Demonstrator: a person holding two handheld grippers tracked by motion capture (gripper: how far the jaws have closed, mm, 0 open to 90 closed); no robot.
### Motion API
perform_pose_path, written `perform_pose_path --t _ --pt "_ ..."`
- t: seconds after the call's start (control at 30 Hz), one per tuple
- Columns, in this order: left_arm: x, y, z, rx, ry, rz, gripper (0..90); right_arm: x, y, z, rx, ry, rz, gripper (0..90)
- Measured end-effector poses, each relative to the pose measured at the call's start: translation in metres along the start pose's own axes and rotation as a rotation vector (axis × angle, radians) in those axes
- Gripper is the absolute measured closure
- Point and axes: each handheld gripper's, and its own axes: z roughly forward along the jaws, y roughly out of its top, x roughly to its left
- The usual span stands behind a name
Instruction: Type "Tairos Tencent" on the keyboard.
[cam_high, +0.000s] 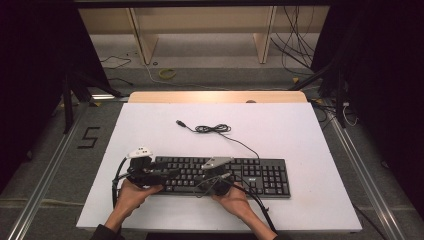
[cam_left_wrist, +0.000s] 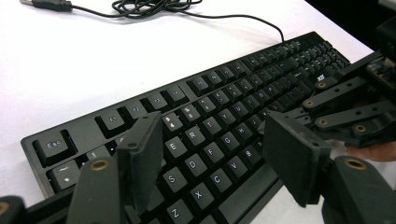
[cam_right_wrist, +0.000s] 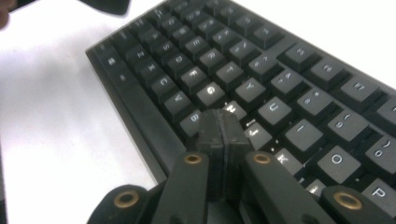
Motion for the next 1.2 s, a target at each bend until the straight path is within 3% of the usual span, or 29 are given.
perform_pose_path --t 0.23,0.6,1.2 --pt "0.001 -0.001 -0.001 0.001 0.003 0.000 37.6 0.001 -0.001 0.001 -0.005 -0.012 -0.011 90.0" --pt "0.002 -0.001 -0.001 -0.002 0.006 -0.008 36.9 -0.001 0.000 -0.005 -0.024 0.007 0.023 89.1" --pt "0.002 -0.001 -0.001 0.000 0.010 -0.007 36.0 -0.002 0.002 -0.010 -0.047 0.008 0.028 88.2"
